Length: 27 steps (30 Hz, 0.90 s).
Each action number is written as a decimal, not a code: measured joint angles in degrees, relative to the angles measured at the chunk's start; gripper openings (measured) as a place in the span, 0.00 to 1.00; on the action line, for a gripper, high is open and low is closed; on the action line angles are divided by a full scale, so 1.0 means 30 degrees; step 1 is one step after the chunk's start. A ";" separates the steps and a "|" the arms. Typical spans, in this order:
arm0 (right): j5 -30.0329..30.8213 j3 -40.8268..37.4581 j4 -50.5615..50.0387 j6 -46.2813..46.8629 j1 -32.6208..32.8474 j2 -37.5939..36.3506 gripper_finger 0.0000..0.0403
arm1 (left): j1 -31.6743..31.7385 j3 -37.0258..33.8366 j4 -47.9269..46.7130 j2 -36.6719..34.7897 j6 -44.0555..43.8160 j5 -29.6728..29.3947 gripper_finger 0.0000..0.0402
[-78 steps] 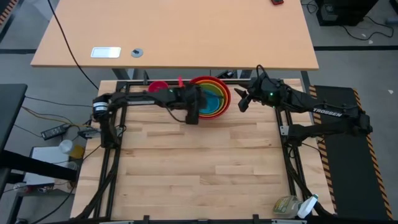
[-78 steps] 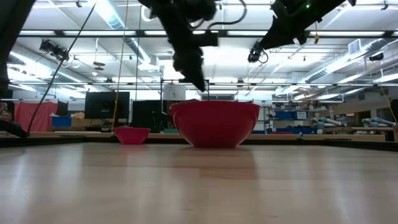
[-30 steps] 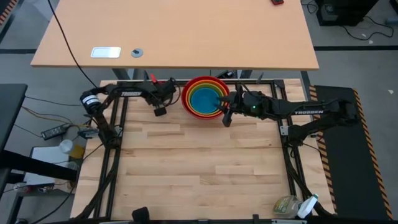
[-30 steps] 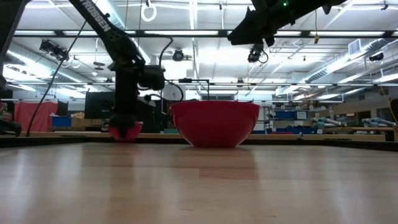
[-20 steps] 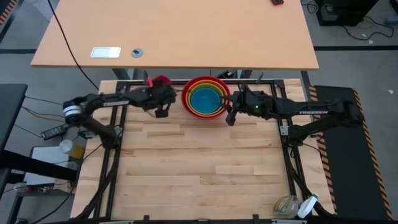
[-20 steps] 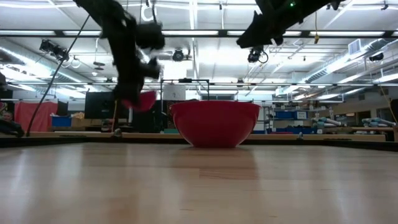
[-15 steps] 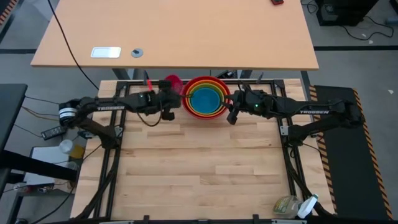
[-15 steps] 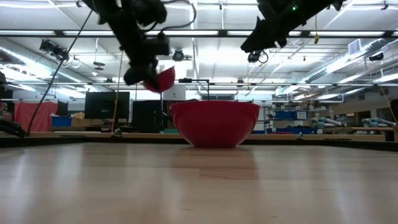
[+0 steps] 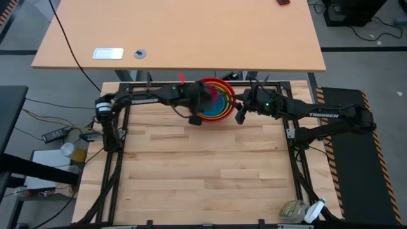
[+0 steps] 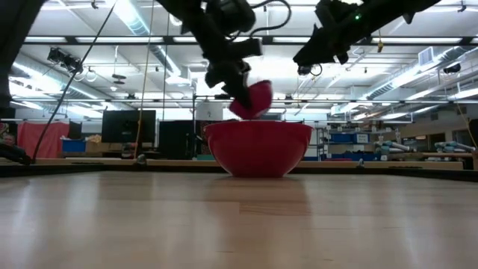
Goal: Nest bowls inside each other
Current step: Stack the pink bowl on top of the blue bowl, then return to Home Position
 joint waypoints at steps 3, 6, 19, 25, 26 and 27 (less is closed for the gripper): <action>0.0047 -0.0318 0.0015 0.0004 0.0231 -0.0487 0.34 | 0.0054 0.0594 0.0088 0.1084 0.0403 0.1036 0.02; 0.0073 -0.0727 0.0028 0.0004 0.0442 -0.1018 0.34 | 0.0468 0.0554 -0.0353 0.1989 0.0437 0.1095 0.02; 0.0113 -0.1341 0.0010 0.0353 0.0609 -0.2180 0.34 | 0.1309 0.0550 -0.0235 0.3243 -0.1442 0.0718 0.28; 0.0112 -0.1341 -0.0035 0.0225 0.0693 -0.2234 0.34 | 0.0856 0.0550 -0.0621 0.2908 -0.1843 -0.0658 0.58; 0.0113 -0.1341 -0.0084 0.0197 0.0693 -0.2277 0.34 | 0.0768 0.0550 -0.0856 0.2735 -0.1962 -0.0901 0.61; 0.0113 -0.1341 -0.0172 0.0179 0.0693 -0.2311 0.34 | 0.0670 0.0550 -0.1018 0.2453 -0.2076 -0.1144 0.63</action>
